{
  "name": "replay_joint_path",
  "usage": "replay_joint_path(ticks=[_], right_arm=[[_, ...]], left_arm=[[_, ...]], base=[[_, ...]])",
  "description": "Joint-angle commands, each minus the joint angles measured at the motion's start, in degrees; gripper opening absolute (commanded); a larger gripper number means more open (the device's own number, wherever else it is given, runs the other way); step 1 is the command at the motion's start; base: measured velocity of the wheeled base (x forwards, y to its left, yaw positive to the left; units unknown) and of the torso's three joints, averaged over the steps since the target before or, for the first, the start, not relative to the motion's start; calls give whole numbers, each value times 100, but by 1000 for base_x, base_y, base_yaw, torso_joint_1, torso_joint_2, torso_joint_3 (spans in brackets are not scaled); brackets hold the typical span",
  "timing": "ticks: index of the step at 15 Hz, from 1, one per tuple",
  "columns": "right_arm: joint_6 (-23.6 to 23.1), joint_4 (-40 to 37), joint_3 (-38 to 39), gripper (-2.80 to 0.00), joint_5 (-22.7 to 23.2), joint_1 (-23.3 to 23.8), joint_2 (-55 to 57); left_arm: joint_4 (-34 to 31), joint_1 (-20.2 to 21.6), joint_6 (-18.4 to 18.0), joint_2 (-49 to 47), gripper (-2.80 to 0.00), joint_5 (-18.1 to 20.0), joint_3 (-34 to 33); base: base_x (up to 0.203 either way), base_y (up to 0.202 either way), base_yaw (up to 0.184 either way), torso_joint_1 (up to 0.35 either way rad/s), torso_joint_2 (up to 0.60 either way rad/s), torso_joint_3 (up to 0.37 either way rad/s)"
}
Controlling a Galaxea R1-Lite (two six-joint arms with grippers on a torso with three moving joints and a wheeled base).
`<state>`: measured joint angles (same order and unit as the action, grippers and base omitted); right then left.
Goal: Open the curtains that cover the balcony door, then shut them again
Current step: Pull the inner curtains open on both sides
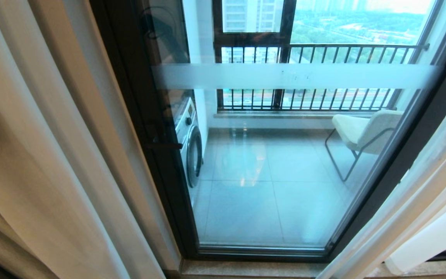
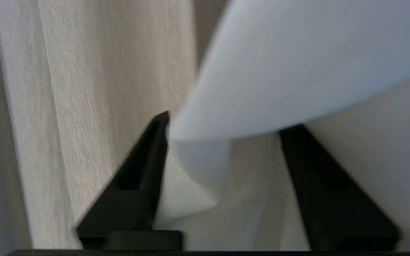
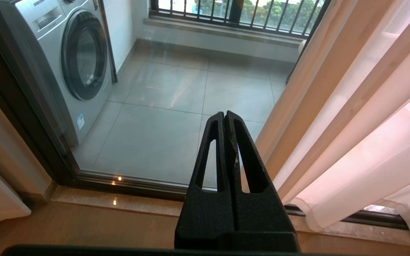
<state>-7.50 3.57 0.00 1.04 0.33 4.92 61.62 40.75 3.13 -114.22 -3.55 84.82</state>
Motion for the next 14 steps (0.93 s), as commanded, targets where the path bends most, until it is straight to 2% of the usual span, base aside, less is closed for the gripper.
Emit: replay_joint_path(ticks=[1,5,10,14], right_arm=[[-6,3,0,-280,2,2,-44],[-6,4,0,-280,2,2,-79],[-6,3,0,-280,2,2,-152],[-6,12,0,-280,2,2,-167]], left_arm=[[42,-72,3,291,0,-6,-347],[43,-190,2,813,0,-13,-1211],[71,-376,-3,1720,0,-26,-2759],[578,-668,-92,2256,0,-73,-3905]], base=[[0,0,0,0,0,0],[0,0,0,0,0,0],[0,0,0,0,0,0],[0,0,0,0,0,0]])
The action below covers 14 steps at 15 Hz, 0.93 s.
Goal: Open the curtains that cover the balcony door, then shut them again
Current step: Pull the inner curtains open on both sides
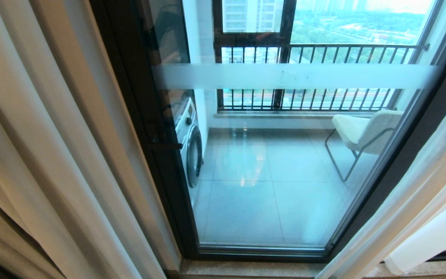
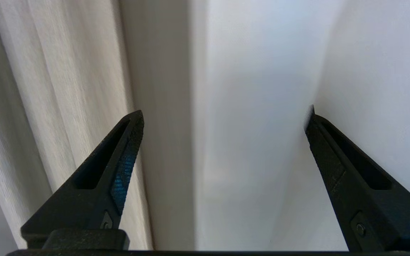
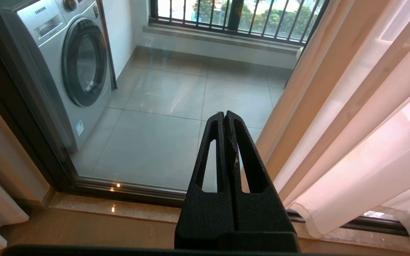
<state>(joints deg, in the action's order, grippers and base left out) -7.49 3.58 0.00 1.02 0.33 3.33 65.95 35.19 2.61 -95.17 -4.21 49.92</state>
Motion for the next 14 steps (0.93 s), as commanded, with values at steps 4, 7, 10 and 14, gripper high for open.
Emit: replay_joint_path(ticks=[4,7,10,14], right_arm=[[-7,6,0,-280,4,2,-16],[-7,2,0,-280,4,2,-43],[-7,2,0,-280,4,2,-58],[-7,6,0,-280,4,2,-207]], left_arm=[[411,-343,-224,867,0,-10,-1039],[533,-424,-265,1100,0,-156,-1305],[557,-475,-300,1358,0,-250,-1538],[559,-536,-305,1824,0,-257,-2178]], base=[[0,0,0,0,0,0],[0,0,0,0,0,0],[0,0,0,0,0,0],[0,0,0,0,0,0]])
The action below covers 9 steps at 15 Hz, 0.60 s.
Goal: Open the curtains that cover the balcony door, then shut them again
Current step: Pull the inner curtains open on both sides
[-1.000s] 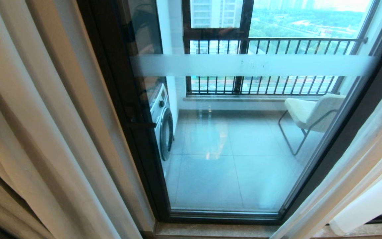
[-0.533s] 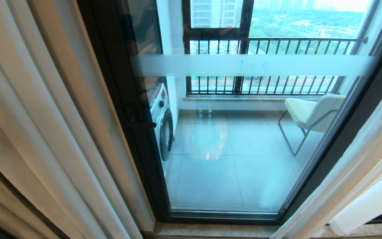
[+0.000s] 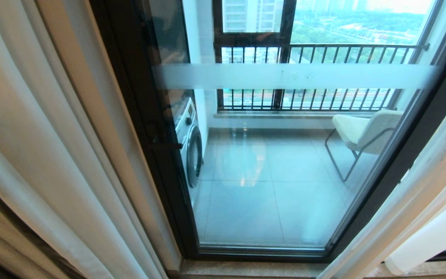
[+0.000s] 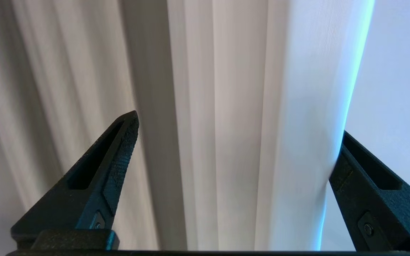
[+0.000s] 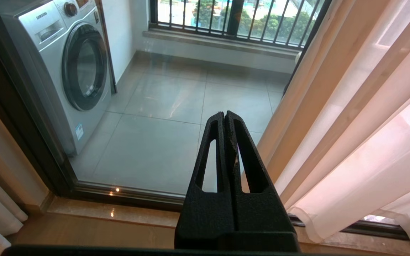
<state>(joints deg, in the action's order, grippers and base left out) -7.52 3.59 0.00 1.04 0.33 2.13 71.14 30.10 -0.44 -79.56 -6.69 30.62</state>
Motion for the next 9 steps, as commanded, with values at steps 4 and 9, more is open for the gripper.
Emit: replay_joint_path(ticks=[4,9], right_arm=[[-4,2,0,-280,2,2,-204],[-4,1,0,-280,2,2,-204]], left_arm=[[48,-558,-8,758,0,-162,-1217],[314,-1459,-26,942,0,-884,-2118]], base=[[0,0,0,0,0,0],[0,0,0,0,0,0]])
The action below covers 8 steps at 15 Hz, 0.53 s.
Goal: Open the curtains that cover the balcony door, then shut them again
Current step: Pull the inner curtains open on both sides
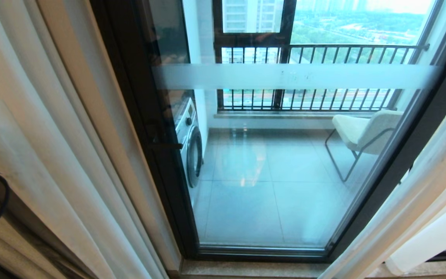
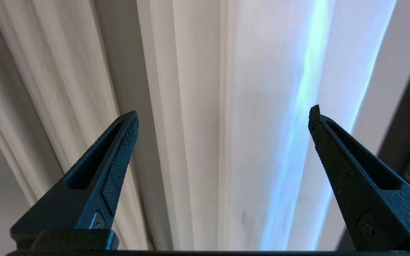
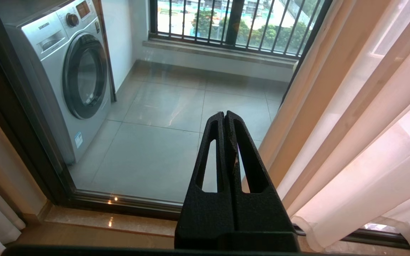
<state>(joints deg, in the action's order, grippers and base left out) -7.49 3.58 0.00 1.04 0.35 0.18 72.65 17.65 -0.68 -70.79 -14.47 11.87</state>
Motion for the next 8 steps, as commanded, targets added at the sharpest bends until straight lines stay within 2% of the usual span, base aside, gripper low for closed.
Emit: replay_joint_path(ticks=[1,4,8], right_arm=[[-7,2,0,-280,2,0,-9],[-7,2,0,-280,2,0,-9],[-7,2,0,-280,2,0,-9]], left_arm=[[245,-263,-2,74,0,-120,-391],[424,-295,-136,212,0,-94,-845],[478,-306,-160,379,0,-91,-975]], base=[[0,0,0,0,0,0],[0,0,0,0,0,0],[0,0,0,0,0,0]])
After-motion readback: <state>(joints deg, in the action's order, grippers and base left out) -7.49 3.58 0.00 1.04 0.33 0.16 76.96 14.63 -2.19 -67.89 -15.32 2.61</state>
